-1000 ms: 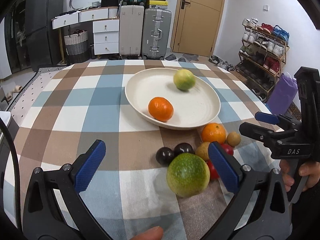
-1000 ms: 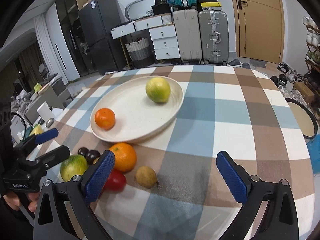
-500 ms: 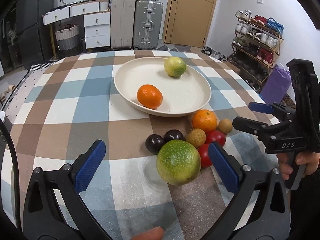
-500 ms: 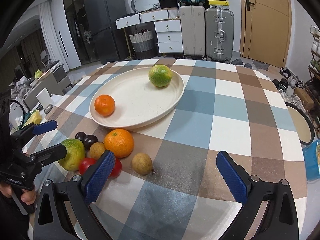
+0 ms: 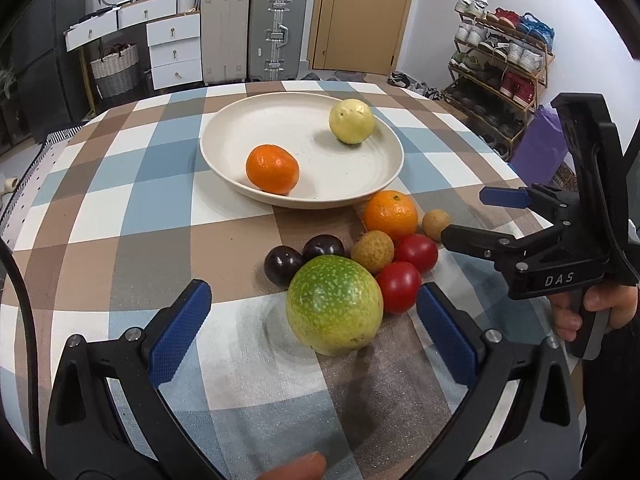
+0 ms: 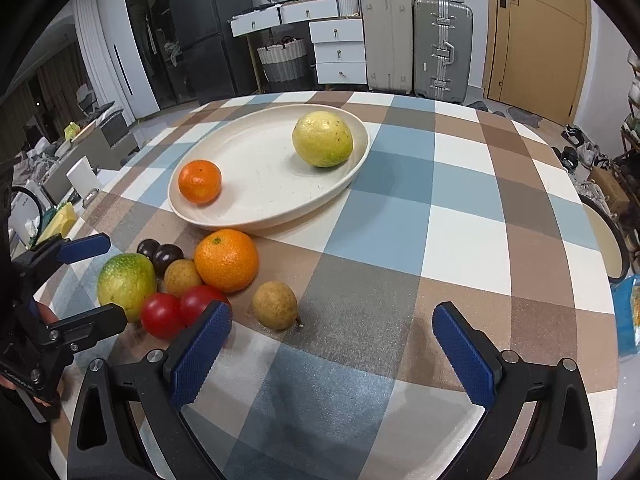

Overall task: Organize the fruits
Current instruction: 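Withdraw both tools from the plate back toward the remaining fruits, then grasp the speckled green fruit with the left tool while the right tool grasps the brown kiwi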

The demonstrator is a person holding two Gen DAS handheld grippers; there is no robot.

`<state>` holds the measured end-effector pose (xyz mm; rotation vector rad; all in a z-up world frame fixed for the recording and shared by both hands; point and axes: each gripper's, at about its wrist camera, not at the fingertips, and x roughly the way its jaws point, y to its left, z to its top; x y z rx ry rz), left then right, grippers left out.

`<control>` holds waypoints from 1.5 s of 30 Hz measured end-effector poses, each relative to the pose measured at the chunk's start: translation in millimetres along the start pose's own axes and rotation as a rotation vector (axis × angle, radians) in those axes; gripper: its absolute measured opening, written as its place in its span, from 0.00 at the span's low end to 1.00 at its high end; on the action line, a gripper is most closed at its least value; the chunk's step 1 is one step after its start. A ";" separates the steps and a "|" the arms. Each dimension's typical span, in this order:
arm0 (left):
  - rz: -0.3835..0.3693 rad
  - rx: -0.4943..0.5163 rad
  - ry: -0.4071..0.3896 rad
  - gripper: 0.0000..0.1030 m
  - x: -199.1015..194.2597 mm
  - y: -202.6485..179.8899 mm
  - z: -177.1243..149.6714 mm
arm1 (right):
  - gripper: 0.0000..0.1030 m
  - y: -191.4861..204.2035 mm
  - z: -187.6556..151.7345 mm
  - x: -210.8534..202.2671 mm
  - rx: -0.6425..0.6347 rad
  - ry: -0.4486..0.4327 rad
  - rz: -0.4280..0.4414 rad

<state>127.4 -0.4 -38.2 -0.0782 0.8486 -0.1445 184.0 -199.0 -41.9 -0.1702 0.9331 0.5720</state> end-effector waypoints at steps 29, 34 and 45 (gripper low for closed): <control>-0.055 0.044 0.012 0.76 0.7 -8.5 -1.0 | 0.78 12.3 -5.0 9.3 -0.065 0.031 -0.057; -0.059 0.068 0.000 0.76 -2.8 -10.9 -1.6 | 0.71 18.6 -5.0 9.1 -0.088 0.026 -0.055; -0.082 0.078 0.006 0.60 -3.8 -13.6 -4.6 | 0.60 26.0 -5.5 8.1 -0.109 0.014 -0.037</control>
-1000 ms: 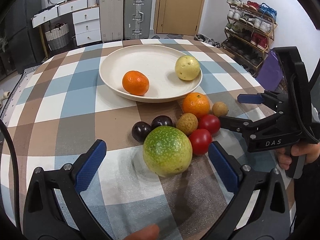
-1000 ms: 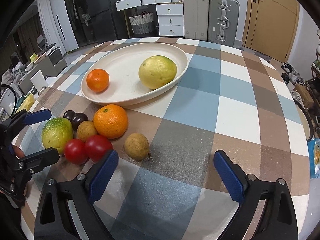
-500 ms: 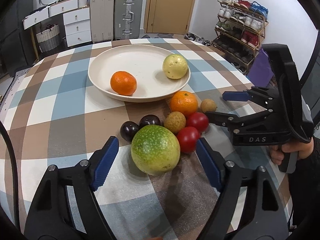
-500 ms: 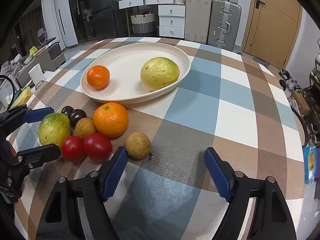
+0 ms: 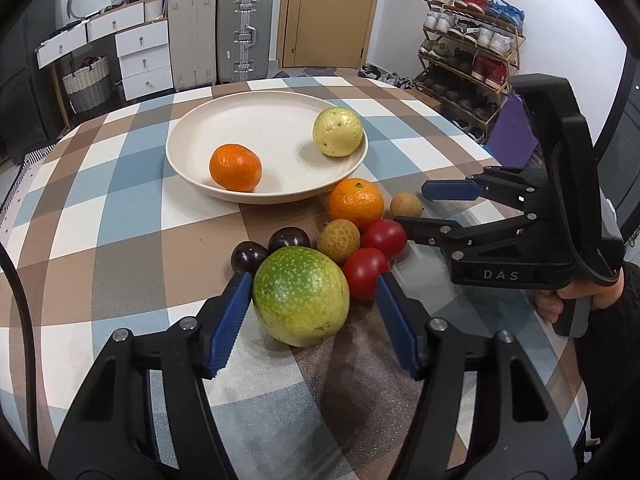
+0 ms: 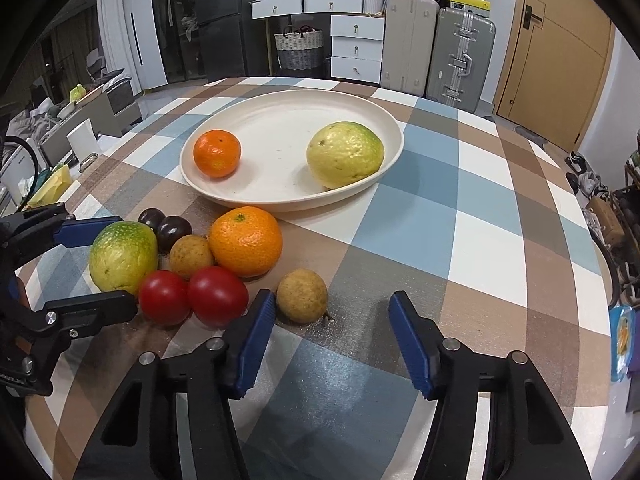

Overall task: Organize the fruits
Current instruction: 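Grasp the speckled green fruit with the left tool while the right tool grasps the brown kiwi, then lift and carry the green fruit in the left tool while the right tool carries the kiwi to the plate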

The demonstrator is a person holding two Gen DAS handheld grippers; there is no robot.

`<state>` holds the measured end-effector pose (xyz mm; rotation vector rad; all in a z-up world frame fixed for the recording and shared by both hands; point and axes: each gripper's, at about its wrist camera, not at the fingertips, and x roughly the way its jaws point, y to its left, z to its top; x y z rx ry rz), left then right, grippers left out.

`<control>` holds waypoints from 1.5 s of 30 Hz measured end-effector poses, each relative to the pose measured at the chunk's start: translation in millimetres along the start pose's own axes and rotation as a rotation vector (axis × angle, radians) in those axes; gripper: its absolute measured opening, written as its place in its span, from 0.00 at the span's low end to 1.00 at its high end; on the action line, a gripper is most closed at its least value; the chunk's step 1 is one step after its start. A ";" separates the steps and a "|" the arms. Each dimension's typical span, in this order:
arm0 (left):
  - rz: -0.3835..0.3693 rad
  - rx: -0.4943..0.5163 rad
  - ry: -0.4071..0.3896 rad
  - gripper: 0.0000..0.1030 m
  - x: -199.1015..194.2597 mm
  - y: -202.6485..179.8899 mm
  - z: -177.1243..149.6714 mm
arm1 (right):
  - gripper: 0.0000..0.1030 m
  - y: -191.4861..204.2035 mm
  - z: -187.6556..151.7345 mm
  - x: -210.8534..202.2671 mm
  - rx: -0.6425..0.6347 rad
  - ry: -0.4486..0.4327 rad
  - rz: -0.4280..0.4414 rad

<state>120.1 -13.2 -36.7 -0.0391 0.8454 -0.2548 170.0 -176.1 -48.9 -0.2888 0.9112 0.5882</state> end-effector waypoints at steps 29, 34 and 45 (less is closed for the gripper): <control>-0.055 -0.033 -0.068 0.40 -13.1 7.0 2.9 | 0.41 1.0 1.0 -0.7 0.002 -0.013 0.040; -0.056 -0.021 -0.059 0.40 -13.5 5.6 2.1 | 0.30 2.3 0.7 -1.2 -0.005 -0.017 0.047; -0.078 0.004 -0.006 0.44 -5.7 0.1 -1.8 | 0.26 -1.1 1.8 -6.5 0.008 -0.042 0.053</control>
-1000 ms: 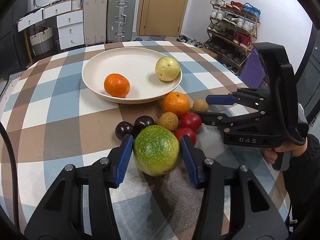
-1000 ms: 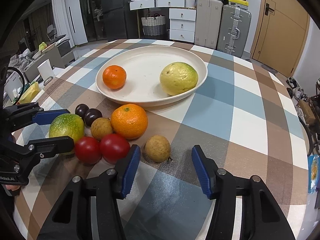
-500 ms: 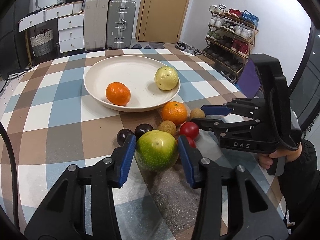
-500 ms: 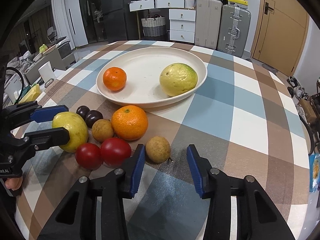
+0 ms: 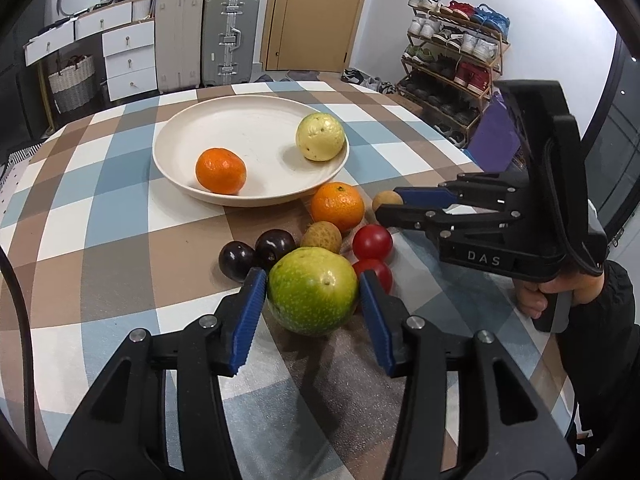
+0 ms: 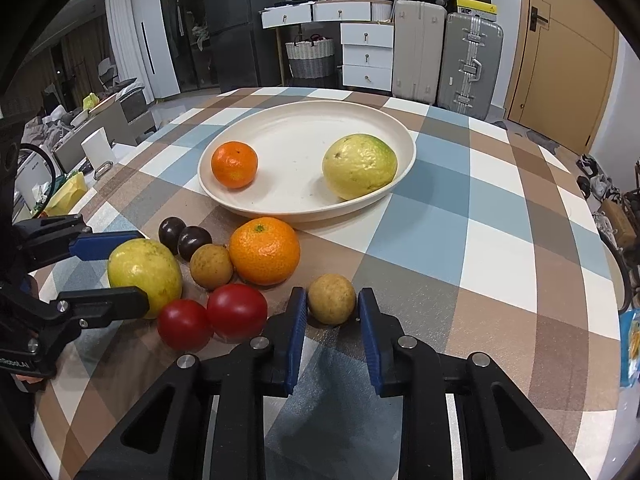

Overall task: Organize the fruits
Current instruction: 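Lift and carry the green fruit in the left tool while the right tool carries the kiwi to the plate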

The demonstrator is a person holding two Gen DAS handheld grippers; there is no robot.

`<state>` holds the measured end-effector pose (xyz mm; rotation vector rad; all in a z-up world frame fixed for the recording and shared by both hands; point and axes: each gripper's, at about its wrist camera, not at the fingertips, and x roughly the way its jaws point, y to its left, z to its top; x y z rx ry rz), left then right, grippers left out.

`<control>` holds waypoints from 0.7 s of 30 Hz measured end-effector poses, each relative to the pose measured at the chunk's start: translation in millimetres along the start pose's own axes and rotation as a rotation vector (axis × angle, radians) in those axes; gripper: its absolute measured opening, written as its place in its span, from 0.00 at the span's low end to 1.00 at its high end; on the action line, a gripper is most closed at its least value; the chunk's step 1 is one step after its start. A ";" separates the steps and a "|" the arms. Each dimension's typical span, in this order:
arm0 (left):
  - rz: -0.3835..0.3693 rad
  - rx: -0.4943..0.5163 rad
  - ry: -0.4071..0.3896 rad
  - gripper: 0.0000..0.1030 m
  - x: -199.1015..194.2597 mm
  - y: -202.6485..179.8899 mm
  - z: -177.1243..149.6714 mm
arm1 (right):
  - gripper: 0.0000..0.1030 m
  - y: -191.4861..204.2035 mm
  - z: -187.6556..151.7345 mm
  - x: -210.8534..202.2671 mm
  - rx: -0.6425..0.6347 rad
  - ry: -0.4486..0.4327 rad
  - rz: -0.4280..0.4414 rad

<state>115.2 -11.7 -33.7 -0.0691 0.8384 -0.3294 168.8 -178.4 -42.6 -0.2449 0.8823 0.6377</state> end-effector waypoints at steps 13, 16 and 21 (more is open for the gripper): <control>-0.004 -0.001 -0.035 0.44 -6.3 -1.4 1.7 | 0.26 -1.6 1.9 -4.4 0.013 -0.026 0.004; 0.004 -0.011 -0.060 0.44 -11.6 0.5 3.8 | 0.26 -1.8 2.9 -7.8 0.015 -0.044 0.009; 0.022 -0.037 -0.121 0.44 -22.5 5.1 6.8 | 0.26 -2.0 4.6 -16.9 0.019 -0.092 0.035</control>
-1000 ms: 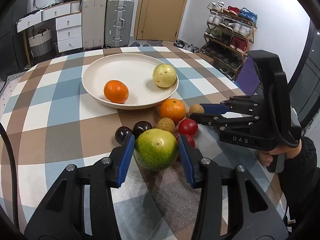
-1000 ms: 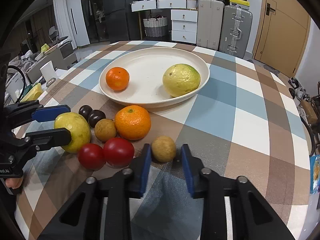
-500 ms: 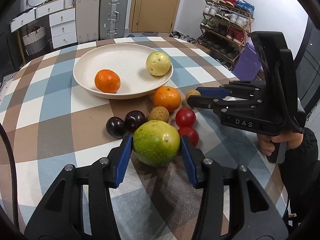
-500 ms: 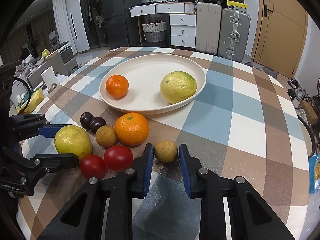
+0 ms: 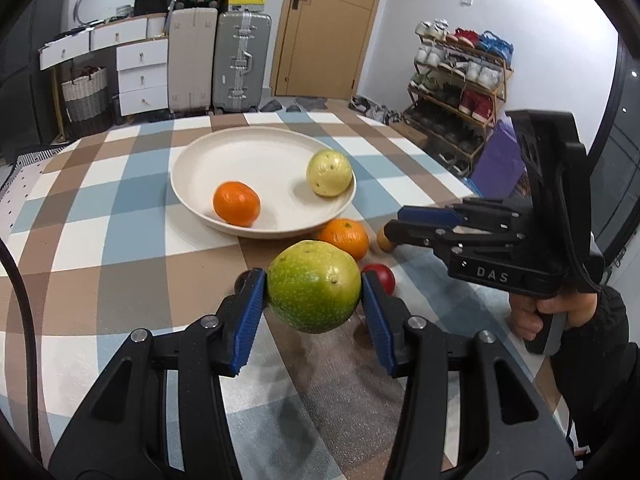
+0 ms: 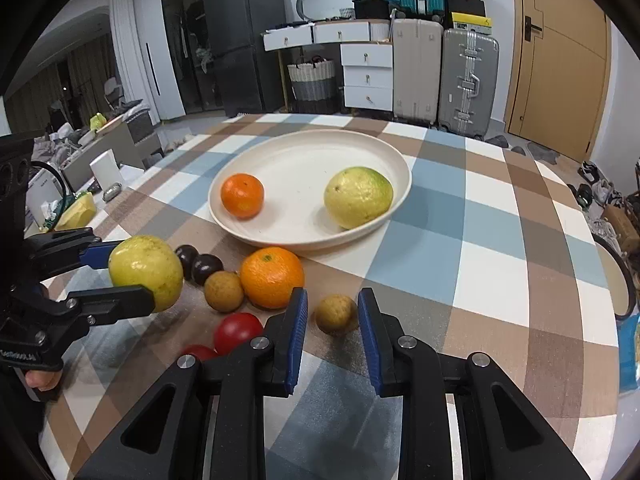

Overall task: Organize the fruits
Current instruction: 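Lift and carry the green fruit in the left tool while the right tool carries the kiwi to the plate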

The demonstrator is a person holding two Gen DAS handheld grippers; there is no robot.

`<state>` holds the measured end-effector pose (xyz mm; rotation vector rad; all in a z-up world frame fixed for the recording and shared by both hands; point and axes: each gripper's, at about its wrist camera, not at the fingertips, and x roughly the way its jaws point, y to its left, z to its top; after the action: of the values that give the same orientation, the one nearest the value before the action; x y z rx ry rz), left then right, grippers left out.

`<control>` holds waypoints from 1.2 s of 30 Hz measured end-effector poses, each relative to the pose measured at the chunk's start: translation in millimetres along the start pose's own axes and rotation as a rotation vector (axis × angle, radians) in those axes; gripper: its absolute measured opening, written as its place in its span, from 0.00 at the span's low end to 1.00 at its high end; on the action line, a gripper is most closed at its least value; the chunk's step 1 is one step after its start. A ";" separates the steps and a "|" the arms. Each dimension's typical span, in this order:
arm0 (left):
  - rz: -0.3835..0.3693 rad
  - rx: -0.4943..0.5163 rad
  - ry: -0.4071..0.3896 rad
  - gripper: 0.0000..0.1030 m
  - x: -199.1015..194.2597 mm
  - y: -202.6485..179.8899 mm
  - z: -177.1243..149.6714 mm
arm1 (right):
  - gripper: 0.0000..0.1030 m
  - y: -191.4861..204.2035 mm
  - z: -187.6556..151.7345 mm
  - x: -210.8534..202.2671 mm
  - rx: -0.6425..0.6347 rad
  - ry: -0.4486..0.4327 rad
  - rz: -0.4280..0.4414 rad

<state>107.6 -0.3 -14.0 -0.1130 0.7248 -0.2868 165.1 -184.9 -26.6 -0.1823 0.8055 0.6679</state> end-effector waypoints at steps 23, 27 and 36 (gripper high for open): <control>0.049 -0.029 -0.051 0.44 -10.1 4.8 2.8 | 0.45 -14.4 -6.0 10.4 0.013 0.093 -0.043; 0.047 -0.028 -0.053 0.44 -10.0 4.2 2.8 | 0.39 -11.0 -8.4 14.2 -0.004 0.112 -0.047; 0.058 -0.039 -0.063 0.44 -7.4 6.8 5.0 | 0.26 -2.4 -6.6 6.1 -0.038 0.056 -0.014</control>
<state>107.1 8.4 -6.9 -0.1375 0.6705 -0.2132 165.6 -186.5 -35.8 -0.2416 0.8451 0.6674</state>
